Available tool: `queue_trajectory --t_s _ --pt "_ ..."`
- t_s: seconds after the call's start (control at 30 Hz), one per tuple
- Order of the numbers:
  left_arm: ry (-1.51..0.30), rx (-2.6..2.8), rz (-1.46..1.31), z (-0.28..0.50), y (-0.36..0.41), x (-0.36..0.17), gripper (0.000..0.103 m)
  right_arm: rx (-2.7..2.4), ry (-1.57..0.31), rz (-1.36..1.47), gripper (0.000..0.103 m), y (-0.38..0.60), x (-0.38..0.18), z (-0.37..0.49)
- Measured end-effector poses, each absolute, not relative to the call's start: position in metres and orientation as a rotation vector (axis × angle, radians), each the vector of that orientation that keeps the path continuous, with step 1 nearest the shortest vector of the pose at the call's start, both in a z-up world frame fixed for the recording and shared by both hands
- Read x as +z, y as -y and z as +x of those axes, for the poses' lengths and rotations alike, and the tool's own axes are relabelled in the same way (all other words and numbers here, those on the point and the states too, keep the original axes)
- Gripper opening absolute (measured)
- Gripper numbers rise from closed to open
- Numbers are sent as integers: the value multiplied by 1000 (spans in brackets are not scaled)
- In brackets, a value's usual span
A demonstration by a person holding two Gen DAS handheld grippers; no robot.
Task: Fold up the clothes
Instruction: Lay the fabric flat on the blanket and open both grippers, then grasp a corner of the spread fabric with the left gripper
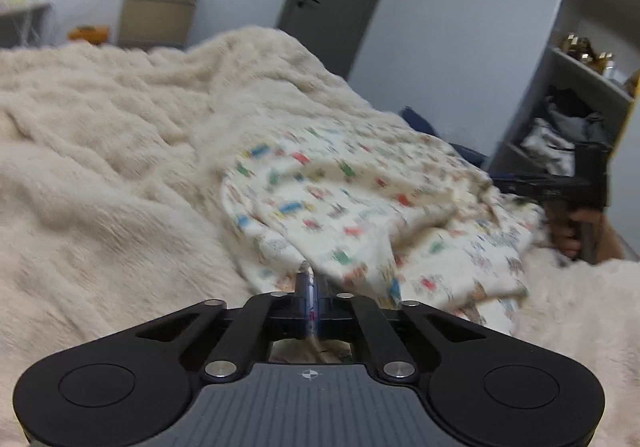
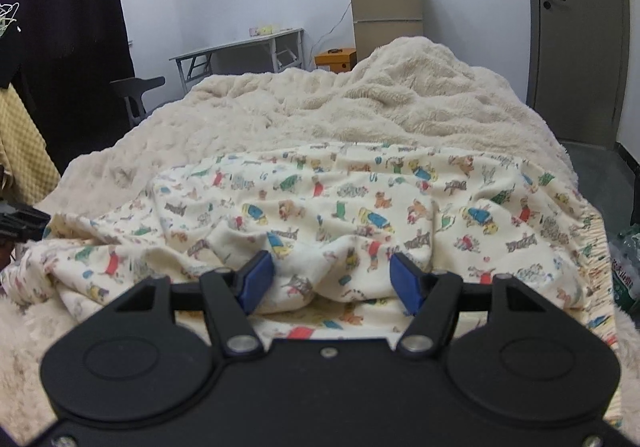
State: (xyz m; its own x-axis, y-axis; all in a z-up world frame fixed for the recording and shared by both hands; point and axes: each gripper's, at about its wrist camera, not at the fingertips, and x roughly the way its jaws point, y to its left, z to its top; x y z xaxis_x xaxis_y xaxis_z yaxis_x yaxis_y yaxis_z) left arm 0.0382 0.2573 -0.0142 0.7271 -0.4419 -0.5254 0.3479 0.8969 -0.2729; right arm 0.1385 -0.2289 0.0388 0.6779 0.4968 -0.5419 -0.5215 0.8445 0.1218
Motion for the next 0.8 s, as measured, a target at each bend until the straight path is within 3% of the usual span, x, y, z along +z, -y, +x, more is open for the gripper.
queue_trajectory --t_s 0.13,0.27,0.47,0.63,0.77,0.8 --pt "-532 -263 -27 31 -254 24 0 561 -587 -23 63 235 42 141" --pt "-413 77 274 40 -228 82 0 554 -576 5 63 241 46 142" --pt "-275 424 699 110 -199 145 0 554 -557 2 63 244 54 140" --pt "-333 444 722 145 -215 147 0 547 -546 -9 63 246 54 140" --pt "-379 346 553 134 -236 142 1 537 -543 0 63 251 55 143" --pt "-411 308 493 134 -244 138 9 536 -542 3 63 252 56 143"
